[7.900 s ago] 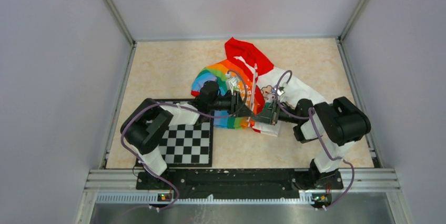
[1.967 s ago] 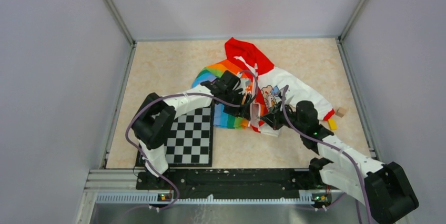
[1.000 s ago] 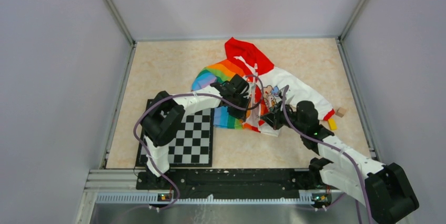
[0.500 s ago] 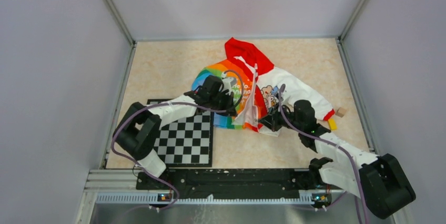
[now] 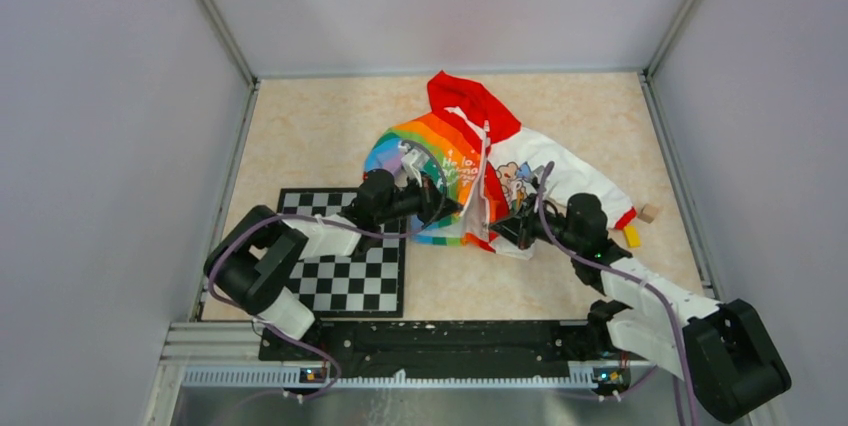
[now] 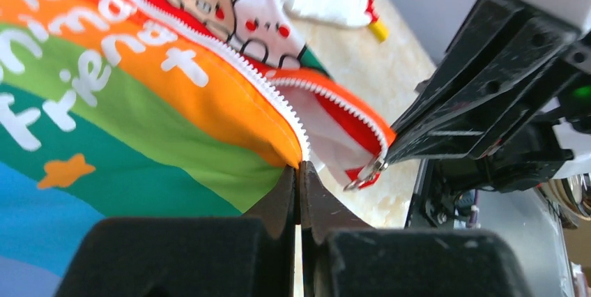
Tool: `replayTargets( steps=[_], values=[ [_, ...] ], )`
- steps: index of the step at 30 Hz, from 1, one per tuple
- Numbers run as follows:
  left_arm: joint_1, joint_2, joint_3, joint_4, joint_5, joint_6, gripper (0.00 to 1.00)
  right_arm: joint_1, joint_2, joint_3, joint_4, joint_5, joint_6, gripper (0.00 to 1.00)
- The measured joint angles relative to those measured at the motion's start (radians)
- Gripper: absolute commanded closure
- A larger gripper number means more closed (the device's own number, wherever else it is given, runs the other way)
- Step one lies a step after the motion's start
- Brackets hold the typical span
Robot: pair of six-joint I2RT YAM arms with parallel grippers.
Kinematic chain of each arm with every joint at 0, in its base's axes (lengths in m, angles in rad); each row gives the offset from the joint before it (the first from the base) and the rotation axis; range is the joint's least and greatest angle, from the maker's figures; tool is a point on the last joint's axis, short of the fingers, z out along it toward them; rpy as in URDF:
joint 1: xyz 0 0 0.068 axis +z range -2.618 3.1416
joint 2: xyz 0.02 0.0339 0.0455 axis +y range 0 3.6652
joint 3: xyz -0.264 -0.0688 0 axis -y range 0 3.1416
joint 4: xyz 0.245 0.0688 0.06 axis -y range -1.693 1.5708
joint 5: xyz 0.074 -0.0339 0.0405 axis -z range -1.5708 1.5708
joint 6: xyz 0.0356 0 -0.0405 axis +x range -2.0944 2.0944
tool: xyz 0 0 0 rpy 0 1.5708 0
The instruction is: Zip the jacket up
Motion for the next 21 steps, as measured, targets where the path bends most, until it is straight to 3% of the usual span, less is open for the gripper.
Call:
replayTargets(
  steps=[11,21],
  values=[
    [-0.006,0.217,-0.081,0.647,0.004,-0.093,1.00,0.000,0.056,-0.006,0.115,-0.024,0.023,1.00],
    [-0.045,0.291,-0.102,0.744,-0.001,-0.075,1.00,0.000,0.214,-0.006,0.281,-0.023,0.095,1.00]
  ],
)
